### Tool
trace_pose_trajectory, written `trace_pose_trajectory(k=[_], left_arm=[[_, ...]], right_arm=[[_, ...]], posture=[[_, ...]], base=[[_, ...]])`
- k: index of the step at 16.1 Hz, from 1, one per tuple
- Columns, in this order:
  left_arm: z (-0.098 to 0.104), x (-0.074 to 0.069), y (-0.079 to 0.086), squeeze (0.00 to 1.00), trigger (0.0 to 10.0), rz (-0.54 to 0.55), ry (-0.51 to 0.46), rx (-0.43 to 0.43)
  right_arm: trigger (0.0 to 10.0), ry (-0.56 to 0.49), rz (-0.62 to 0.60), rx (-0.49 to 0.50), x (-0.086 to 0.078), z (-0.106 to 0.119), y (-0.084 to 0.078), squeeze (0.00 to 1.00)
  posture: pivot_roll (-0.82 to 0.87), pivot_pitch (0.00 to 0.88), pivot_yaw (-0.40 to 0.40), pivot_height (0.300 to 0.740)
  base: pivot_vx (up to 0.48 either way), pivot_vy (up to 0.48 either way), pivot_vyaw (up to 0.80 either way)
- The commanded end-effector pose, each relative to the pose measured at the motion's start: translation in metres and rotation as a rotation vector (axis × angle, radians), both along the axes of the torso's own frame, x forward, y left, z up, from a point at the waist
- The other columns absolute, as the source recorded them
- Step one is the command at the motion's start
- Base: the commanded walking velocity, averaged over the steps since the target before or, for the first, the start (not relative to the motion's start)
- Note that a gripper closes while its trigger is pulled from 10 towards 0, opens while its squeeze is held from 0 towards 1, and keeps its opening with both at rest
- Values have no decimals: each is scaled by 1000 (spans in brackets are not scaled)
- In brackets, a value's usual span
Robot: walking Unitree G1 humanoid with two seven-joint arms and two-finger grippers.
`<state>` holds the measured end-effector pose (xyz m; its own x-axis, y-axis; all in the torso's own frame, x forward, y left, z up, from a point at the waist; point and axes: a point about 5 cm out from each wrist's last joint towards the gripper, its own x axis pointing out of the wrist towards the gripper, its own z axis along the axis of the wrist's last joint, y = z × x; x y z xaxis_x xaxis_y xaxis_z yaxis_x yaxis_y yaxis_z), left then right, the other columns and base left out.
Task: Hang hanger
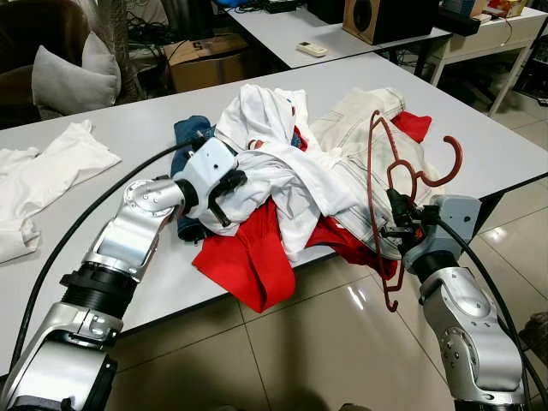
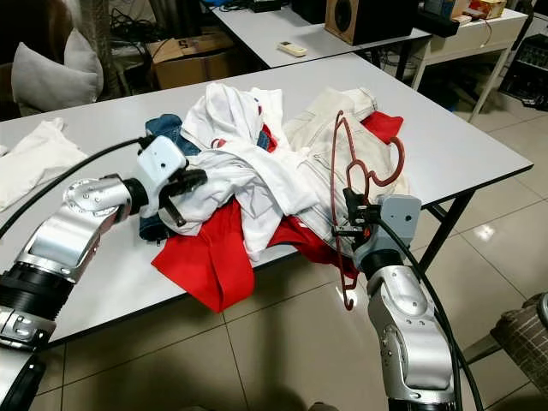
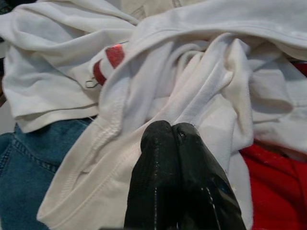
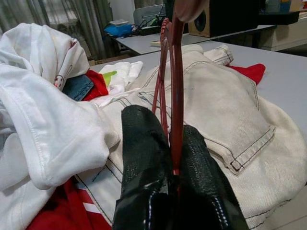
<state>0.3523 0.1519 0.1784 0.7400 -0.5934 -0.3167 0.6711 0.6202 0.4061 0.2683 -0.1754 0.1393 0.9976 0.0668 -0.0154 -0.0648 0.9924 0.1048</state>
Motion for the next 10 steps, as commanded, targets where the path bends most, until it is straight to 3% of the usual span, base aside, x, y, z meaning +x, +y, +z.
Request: trace_pose_trajectory(k=[1, 3, 5, 7, 8, 10], left_arm=[[3, -2, -1, 0, 0, -29, -13, 24], [1, -3, -1, 0, 0, -40, -13, 45], [12, -1, 1, 0, 0, -56, -135, 64], [23, -1, 4, 0, 0, -61, -182, 28], [27, -3, 6, 0, 0, -74, -177, -5], [21, -20, 12, 0, 0, -208, -61, 59]], right_arm=[[10000, 3, 1, 2, -2, 2, 1, 0], [10000, 2, 0, 2, -2, 2, 0, 0], [10000, -2, 0, 1, 0, 3, 0, 0], [10000, -4, -2, 1, 0, 3, 0, 0], [10000, -5, -3, 0, -1, 3, 0, 0], [10000, -7, -9, 2, -1, 3, -1, 0]], posture=[[-216, 0, 63, 719], [-216, 0, 63, 719], [-215, 0, 63, 719], [-219, 0, 68, 719], [-220, 0, 72, 719], [-219, 0, 72, 719]], base=[[0, 0, 0], [0, 0, 0], [0, 0, 0], [0, 0, 0], [0, 0, 0], [0, 0, 0]])
